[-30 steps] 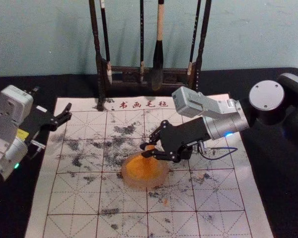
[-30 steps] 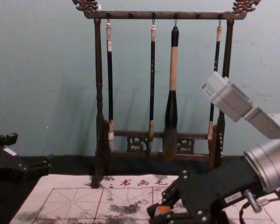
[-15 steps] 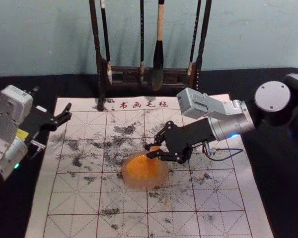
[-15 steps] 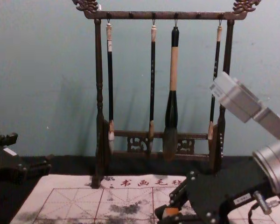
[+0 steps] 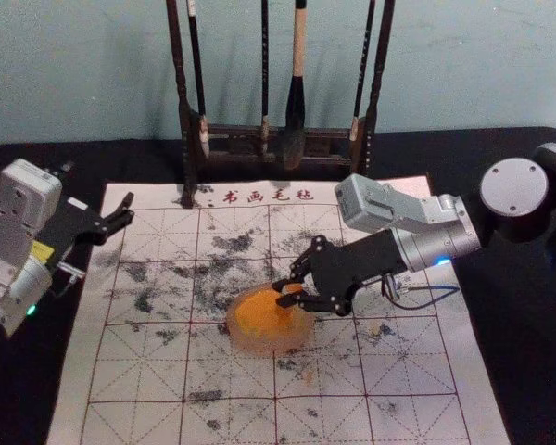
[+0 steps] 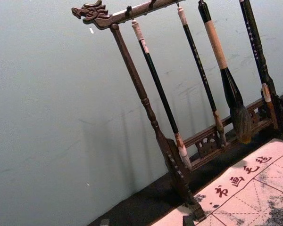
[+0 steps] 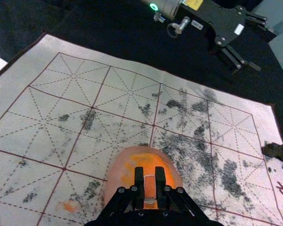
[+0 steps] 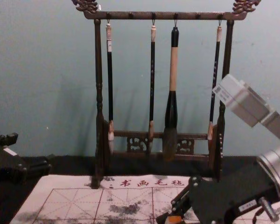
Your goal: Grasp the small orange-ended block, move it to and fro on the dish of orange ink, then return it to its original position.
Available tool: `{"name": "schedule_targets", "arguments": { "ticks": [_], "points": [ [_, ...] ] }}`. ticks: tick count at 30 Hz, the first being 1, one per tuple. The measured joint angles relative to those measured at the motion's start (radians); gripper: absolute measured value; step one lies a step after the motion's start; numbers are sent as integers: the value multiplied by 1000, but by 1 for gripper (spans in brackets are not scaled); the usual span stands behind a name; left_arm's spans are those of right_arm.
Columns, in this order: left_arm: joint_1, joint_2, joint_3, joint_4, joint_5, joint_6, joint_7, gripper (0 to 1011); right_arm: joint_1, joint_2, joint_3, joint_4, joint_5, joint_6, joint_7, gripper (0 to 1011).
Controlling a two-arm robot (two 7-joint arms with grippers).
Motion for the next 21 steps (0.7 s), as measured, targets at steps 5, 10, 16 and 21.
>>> {"name": "schedule_targets", "arguments": {
  "ticks": [5,10,16,21],
  "points": [
    [0,0,0,0,0,0,0,1001,-7,5,-5,-19,5,1,5,133],
    [0,0,0,0,0,0,0,1001,-9,7,-10,-32,9,1,11,133],
    [0,0,0,0,0,0,0,1001,-6,-5,-18,-26,12,-8,16,133],
    [0,0,0,0,0,0,0,1001,0,-19,-22,-12,13,-15,17,133]
  ]
}}
